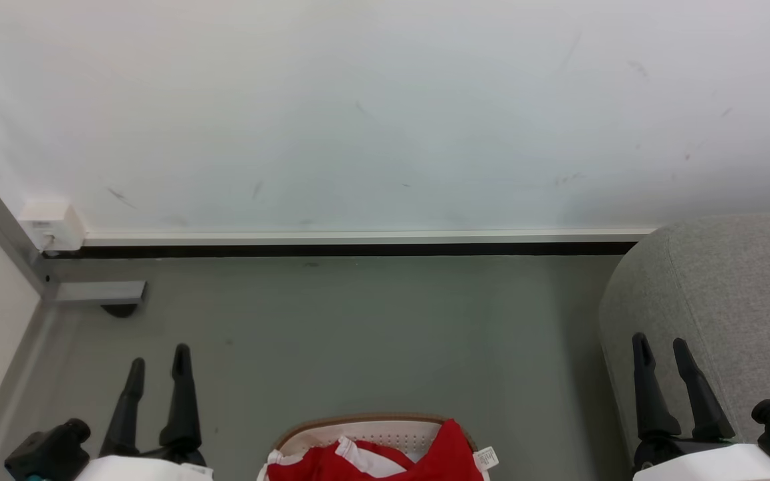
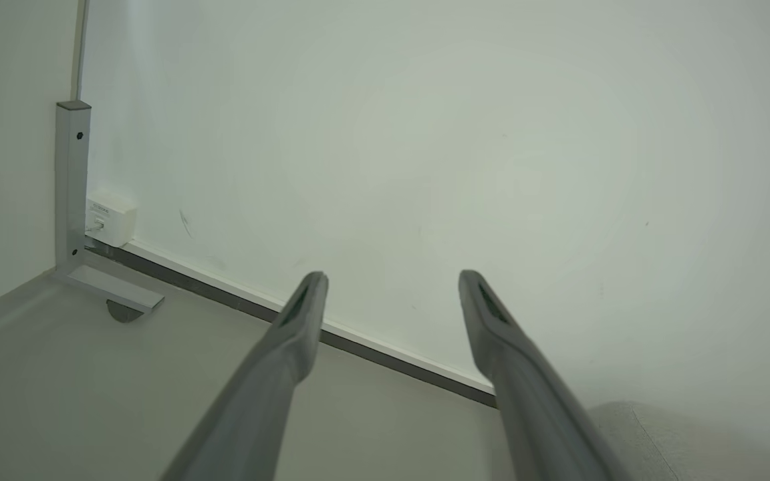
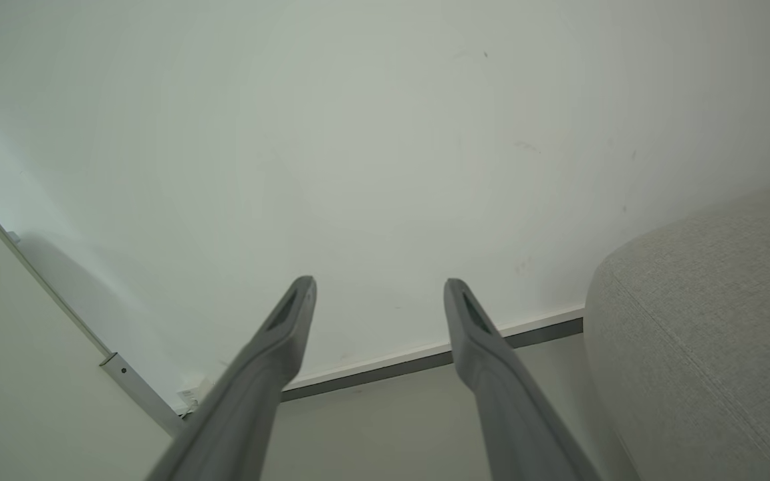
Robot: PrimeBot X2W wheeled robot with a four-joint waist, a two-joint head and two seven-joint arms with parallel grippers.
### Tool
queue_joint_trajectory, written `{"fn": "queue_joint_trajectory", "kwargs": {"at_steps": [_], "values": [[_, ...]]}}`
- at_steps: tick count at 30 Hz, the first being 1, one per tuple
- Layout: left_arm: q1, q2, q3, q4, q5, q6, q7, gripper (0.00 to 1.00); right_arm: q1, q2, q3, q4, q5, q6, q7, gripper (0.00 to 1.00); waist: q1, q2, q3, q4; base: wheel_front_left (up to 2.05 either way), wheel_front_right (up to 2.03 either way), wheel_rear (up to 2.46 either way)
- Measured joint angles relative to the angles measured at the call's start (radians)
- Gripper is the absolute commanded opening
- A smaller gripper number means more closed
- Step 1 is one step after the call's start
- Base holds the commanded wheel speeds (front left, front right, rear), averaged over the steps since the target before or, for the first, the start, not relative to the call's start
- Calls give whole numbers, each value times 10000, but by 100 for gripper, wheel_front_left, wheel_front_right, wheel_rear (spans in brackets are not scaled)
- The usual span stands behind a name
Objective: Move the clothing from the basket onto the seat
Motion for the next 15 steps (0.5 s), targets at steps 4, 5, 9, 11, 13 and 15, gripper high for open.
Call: {"fn": "queue_joint_trajectory", "kwargs": {"at_steps": [4,5,9,11,13,15], "values": [[26,0,-4,-44,393,23,-88,100,0,-8,58,8,-349,0,-88,100,0,0,3,-11,0,0,0],[31,2,-4,-54,487,35,-102,100,0,-8,73,17,-435,0,-105,100,0,0,3,-13,0,0,0],[48,2,-12,-96,869,73,-201,100,-1,-12,128,63,-698,0,-198,100,0,0,6,-24,0,0,0],[68,2,-19,-121,1032,86,-261,100,-1,-13,161,79,-842,0,-263,100,0,0,8,-29,0,0,0],[98,2,-19,-140,1185,109,-328,100,-2,-15,196,88,-1018,0,-295,100,0,0,12,-34,0,0,0],[105,4,-4,-151,1396,121,-349,100,-3,-17,236,86,-1149,0,-357,100,0,0,16,-38,0,0,0]]}}
